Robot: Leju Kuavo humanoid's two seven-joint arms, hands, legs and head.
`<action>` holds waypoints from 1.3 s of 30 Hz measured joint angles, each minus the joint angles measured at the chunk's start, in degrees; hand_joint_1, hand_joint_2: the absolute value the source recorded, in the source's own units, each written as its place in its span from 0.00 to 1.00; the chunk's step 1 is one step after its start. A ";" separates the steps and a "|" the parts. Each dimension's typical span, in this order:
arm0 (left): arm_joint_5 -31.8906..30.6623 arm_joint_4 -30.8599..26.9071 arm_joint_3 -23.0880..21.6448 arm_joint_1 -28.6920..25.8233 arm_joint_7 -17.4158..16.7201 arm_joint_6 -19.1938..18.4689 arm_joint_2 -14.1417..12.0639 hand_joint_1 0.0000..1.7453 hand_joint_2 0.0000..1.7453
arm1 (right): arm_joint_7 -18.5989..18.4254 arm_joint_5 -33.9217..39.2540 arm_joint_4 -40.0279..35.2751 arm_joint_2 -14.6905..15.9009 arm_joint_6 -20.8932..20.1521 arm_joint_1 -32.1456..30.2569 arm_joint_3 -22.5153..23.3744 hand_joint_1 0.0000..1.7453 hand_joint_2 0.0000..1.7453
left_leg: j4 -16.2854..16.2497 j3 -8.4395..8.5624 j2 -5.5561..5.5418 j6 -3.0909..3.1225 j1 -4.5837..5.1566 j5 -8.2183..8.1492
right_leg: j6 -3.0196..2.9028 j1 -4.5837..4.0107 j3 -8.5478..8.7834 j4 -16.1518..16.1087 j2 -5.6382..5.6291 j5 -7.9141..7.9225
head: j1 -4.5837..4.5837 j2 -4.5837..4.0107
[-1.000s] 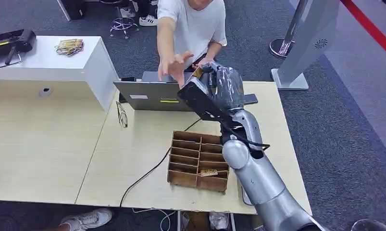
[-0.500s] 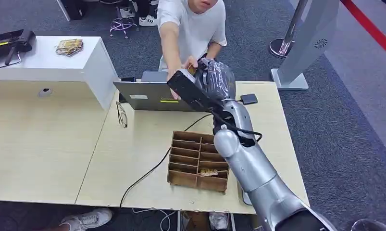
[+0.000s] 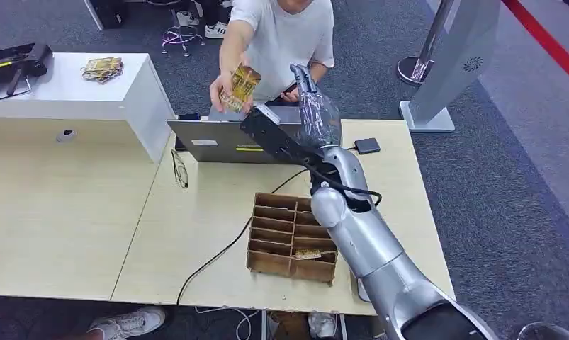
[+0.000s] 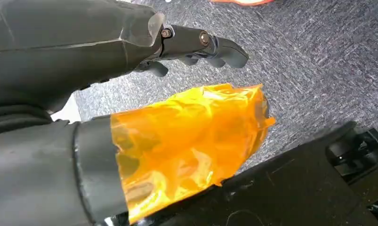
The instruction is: Pass the card to the sensor for recognition and then transmit it.
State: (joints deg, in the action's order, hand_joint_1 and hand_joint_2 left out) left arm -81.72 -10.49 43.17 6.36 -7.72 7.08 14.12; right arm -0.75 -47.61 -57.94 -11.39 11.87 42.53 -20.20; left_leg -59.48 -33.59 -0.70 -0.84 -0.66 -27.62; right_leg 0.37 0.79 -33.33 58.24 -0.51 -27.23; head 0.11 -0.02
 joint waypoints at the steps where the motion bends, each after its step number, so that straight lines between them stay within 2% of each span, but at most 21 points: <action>1: 0.13 0.00 0.00 0.00 0.00 0.09 0.00 0.00 0.00 | 0.27 0.27 -0.27 0.00 0.02 -0.12 0.02 0.00 0.00 | 0.00 0.00 0.00 0.00 0.00 0.00 | 0.00 0.00 0.00 0.00 0.00 0.00 | 0.00 0.00; 5: 0.92 0.00 0.00 -0.02 0.09 0.55 0.00 0.00 0.00 | 1.82 1.32 -2.30 0.00 0.07 -1.21 0.20 0.00 0.00 | 0.00 0.00 0.00 0.00 0.00 0.00 | 0.00 0.00 0.00 0.00 0.00 0.00 | 0.00 0.00; 12: 2.47 0.00 0.15 -0.10 0.28 1.55 -0.02 0.00 0.00 | 4.64 4.22 -10.56 0.00 -0.02 -6.98 0.20 0.00 0.00 | 0.01 -0.01 0.00 0.00 -0.01 -0.01 | 0.00 -0.01 -0.01 -0.01 0.01 0.00 | 0.00 0.00; 21: 5.05 0.00 1.97 -0.43 1.66 3.41 -0.04 0.00 0.00 | 10.69 10.67 -22.49 0.79 -0.02 -17.98 -1.73 0.00 0.00 | 0.03 -0.03 0.00 -0.01 -0.01 -0.03 | -0.01 -0.01 -0.03 -0.02 0.01 -0.02 | 0.00 0.00; 25: 5.86 0.00 2.71 -0.87 2.23 4.09 -0.09 0.00 0.00 | 14.80 13.42 -26.16 1.51 0.79 -23.03 -2.88 0.00 0.00 | 0.03 -0.03 0.00 -0.01 0.00 -0.04 | -0.01 0.00 -0.03 -0.03 0.01 -0.02 | 0.00 0.00; 26: 6.12 0.00 2.86 -0.97 2.25 4.17 -0.11 0.00 0.00 | 15.48 13.71 -26.76 1.68 0.92 -24.19 -3.19 0.00 1.00 | 0.03 -0.03 0.00 -0.01 -0.01 -0.04 | -0.01 -0.01 -0.03 -0.03 0.01 -0.02 | 0.02 0.00; 31: 6.84 0.00 3.91 -1.23 2.34 4.46 -0.11 0.00 0.00 | 18.17 14.63 -29.20 2.67 1.66 -29.58 -4.79 0.00 1.00 | 0.04 -0.04 0.00 -0.01 -0.01 -0.04 | 0.00 -0.01 -0.04 -0.03 0.01 -0.04 | 0.02 0.00; 39: 7.56 0.00 4.87 -1.37 2.34 4.63 -0.11 0.00 0.00 | 19.93 14.54 -30.51 3.85 3.17 -34.36 -6.45 0.00 1.00 | 0.04 -0.03 0.01 -0.01 -0.01 -0.04 | 0.00 0.00 -0.03 -0.03 0.01 -0.04 | 0.00 0.00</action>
State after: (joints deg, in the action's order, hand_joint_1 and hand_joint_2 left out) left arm -74.16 -10.49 48.04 4.99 -5.38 11.72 14.01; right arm 19.19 -33.07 -88.45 -7.54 15.04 8.17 -26.64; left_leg -59.45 -33.61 -0.70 -0.85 -0.66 -27.66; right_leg 0.37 0.78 -33.36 58.20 -0.50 -27.27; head 0.11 -0.02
